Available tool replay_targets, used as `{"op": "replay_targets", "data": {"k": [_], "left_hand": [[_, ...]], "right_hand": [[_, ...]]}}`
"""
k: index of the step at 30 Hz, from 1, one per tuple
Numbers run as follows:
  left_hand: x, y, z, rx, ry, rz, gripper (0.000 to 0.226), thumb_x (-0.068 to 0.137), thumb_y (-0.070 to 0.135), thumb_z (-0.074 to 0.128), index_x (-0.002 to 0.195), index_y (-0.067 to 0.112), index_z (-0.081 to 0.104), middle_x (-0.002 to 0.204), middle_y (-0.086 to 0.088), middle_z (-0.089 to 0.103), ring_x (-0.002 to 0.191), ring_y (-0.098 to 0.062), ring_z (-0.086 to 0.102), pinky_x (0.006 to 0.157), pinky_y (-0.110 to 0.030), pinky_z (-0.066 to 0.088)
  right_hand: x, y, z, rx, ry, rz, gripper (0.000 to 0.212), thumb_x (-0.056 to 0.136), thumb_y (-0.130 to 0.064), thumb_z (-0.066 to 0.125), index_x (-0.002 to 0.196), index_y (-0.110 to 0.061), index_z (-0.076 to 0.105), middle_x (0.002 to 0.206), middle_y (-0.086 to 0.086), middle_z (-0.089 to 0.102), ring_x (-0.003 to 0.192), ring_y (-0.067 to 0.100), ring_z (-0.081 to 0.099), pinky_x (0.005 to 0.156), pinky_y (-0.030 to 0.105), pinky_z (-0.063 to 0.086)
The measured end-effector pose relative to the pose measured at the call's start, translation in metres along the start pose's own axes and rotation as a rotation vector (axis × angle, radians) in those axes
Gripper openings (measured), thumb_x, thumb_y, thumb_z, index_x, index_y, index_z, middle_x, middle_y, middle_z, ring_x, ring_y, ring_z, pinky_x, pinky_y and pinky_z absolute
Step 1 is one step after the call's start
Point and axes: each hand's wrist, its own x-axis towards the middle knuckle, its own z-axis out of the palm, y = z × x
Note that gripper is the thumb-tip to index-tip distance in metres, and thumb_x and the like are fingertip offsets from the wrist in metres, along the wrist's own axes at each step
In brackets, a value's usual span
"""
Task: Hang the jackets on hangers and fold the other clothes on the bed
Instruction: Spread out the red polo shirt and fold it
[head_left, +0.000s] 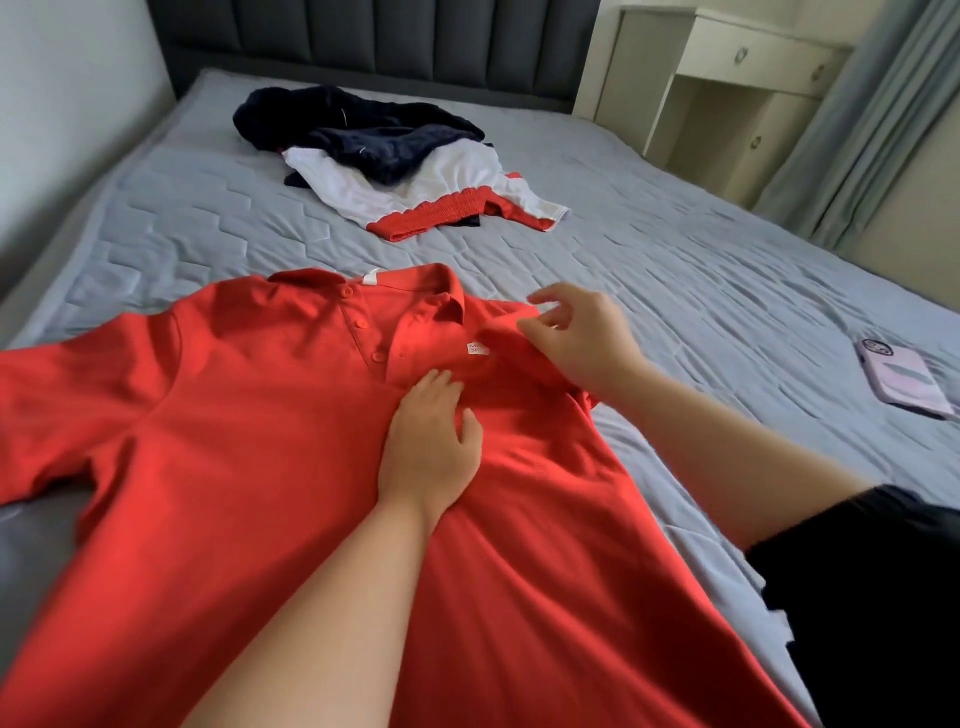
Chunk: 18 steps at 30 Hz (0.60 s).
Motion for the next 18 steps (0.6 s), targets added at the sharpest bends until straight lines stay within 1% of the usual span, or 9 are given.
{"op": "replay_targets", "data": {"k": [2, 4, 5, 7, 9, 12, 15, 16, 18], "left_hand": [[0.000, 0.000, -0.002, -0.089, 0.039, -0.071, 0.046, 0.086, 0.008, 0.052, 0.131, 0.000, 0.053, 0.135, -0.016, 0.054, 0.129, -0.027, 0.047, 0.109, -0.029, 0.029], [0.001, 0.001, -0.002, -0.088, 0.036, -0.092, 0.061, 0.082, 0.004, 0.054, 0.141, 0.006, 0.041, 0.137, -0.012, 0.051, 0.127, -0.025, 0.047, 0.104, -0.028, 0.031], [0.002, 0.001, -0.001, -0.073, 0.030, -0.095, 0.067, 0.080, 0.004, 0.054, 0.145, 0.009, 0.036, 0.138, -0.011, 0.051, 0.126, -0.025, 0.047, 0.102, -0.029, 0.032], [0.002, 0.001, -0.001, -0.034, 0.017, -0.094, 0.075, 0.078, 0.005, 0.054, 0.148, 0.014, 0.029, 0.135, -0.010, 0.052, 0.123, -0.026, 0.048, 0.098, -0.031, 0.034], [0.002, 0.001, 0.000, -0.001, 0.007, -0.100, 0.076, 0.079, 0.008, 0.055, 0.149, 0.018, 0.027, 0.128, -0.010, 0.056, 0.118, -0.026, 0.051, 0.095, -0.034, 0.037], [0.009, 0.001, 0.000, -0.120, 0.007, -0.286, 0.068, 0.082, 0.014, 0.055, 0.146, 0.023, 0.034, 0.110, -0.001, 0.064, 0.109, -0.023, 0.056, 0.089, -0.027, 0.038], [0.030, 0.000, 0.000, -0.389, 0.025, -0.572, 0.041, 0.090, 0.021, 0.050, 0.130, 0.016, 0.055, 0.087, 0.008, 0.063, 0.105, -0.024, 0.057, 0.076, -0.021, 0.032], [0.036, 0.000, 0.001, -0.414, -0.023, -0.593, 0.034, 0.092, 0.027, 0.049, 0.122, 0.014, 0.061, 0.087, 0.006, 0.063, 0.102, -0.024, 0.057, 0.076, -0.022, 0.032], [0.046, 0.005, 0.003, -0.414, -0.141, -0.597, 0.039, 0.095, 0.042, 0.045, 0.104, 0.011, 0.067, 0.082, 0.003, 0.061, 0.093, -0.022, 0.055, 0.076, -0.027, 0.033]], "right_hand": [[-0.013, 0.004, 0.003, 0.098, 0.087, 0.020, 0.014, 0.085, -0.024, 0.062, 0.098, -0.022, 0.069, 0.071, -0.017, 0.064, 0.069, 0.002, 0.059, 0.067, 0.013, 0.043], [-0.022, 0.015, 0.002, 0.188, 0.247, 0.201, 0.013, 0.084, -0.020, 0.055, 0.092, -0.021, 0.065, 0.077, -0.011, 0.062, 0.074, 0.007, 0.059, 0.068, 0.018, 0.045], [-0.025, 0.020, 0.002, 0.288, 0.260, 0.350, 0.010, 0.081, -0.017, 0.051, 0.085, -0.020, 0.059, 0.073, -0.004, 0.060, 0.070, 0.013, 0.060, 0.060, 0.022, 0.046], [-0.030, 0.027, 0.006, 0.580, 0.186, 0.722, 0.009, 0.077, -0.006, 0.043, 0.075, -0.013, 0.049, 0.053, 0.003, 0.049, 0.041, 0.014, 0.049, 0.039, 0.019, 0.034], [-0.042, 0.034, 0.006, 0.746, 0.070, 0.898, 0.014, 0.075, 0.003, 0.044, 0.067, -0.008, 0.047, 0.048, 0.004, 0.042, 0.039, 0.015, 0.038, 0.043, 0.020, 0.029], [-0.053, 0.041, 0.011, 0.777, 0.000, 0.889, 0.015, 0.071, 0.003, 0.050, 0.070, -0.011, 0.054, 0.068, 0.007, 0.047, 0.052, 0.018, 0.039, 0.052, 0.026, 0.030], [-0.058, 0.043, 0.022, 0.773, -0.012, 0.720, 0.012, 0.074, -0.002, 0.063, 0.073, -0.014, 0.067, 0.072, 0.012, 0.065, 0.063, 0.027, 0.059, 0.062, 0.034, 0.049], [-0.060, 0.045, 0.027, 0.728, 0.004, 0.679, 0.006, 0.075, -0.009, 0.069, 0.079, -0.014, 0.068, 0.079, 0.011, 0.070, 0.072, 0.028, 0.065, 0.071, 0.039, 0.053], [-0.062, 0.051, 0.036, 0.578, 0.053, 0.618, 0.020, 0.076, -0.022, 0.075, 0.093, -0.015, 0.069, 0.091, 0.008, 0.072, 0.086, 0.024, 0.068, 0.081, 0.039, 0.053]]}}
